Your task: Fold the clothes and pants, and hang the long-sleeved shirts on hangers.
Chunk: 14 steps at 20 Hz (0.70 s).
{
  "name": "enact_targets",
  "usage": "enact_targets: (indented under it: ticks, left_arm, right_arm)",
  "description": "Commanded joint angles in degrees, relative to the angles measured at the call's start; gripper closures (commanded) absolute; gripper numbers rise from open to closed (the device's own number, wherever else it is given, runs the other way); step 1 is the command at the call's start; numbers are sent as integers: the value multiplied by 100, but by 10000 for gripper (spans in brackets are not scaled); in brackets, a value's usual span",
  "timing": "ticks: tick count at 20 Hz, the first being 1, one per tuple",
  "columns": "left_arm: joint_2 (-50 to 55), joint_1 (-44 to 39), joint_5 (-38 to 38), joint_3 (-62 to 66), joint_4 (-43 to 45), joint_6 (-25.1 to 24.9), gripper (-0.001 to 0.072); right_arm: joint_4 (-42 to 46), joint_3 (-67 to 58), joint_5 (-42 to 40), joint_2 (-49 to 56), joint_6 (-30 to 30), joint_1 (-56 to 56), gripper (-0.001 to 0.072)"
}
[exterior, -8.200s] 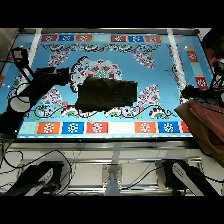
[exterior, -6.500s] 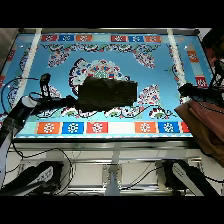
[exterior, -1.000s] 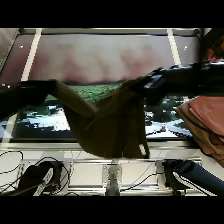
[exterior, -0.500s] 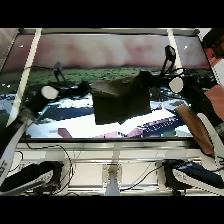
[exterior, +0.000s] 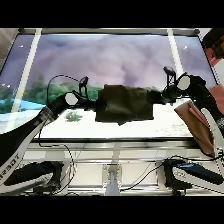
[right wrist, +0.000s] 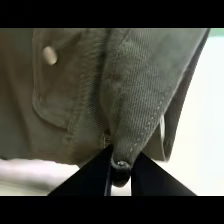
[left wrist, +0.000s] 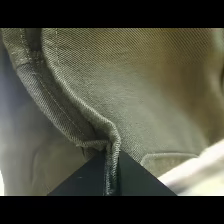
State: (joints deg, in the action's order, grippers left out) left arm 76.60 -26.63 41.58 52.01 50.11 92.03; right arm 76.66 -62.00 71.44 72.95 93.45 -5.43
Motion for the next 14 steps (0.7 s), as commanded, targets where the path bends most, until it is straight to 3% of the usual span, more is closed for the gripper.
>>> enact_targets:
  ticks: [1, 8, 12, 14]
  left_arm:
    - [-101, 48, 1012, 0, 348, -4, 684]
    - [-1139, 511, 1016, 387, 391, -2, 685]
    - [-1161, 492, 1600, 385, 754, 2, 685]
    - [-1038, 492, 1766, 380, 870, 13, 685]
  right_arm:
    - [-164, 4, 1523, 15, -461, 39, 634]
    - [-828, 2, 2063, -367, -719, 39, 634]
    - [-1556, 9, 2092, -1056, -706, 37, 634]
    - [-1517, 160, 1961, -1456, -640, 39, 634]
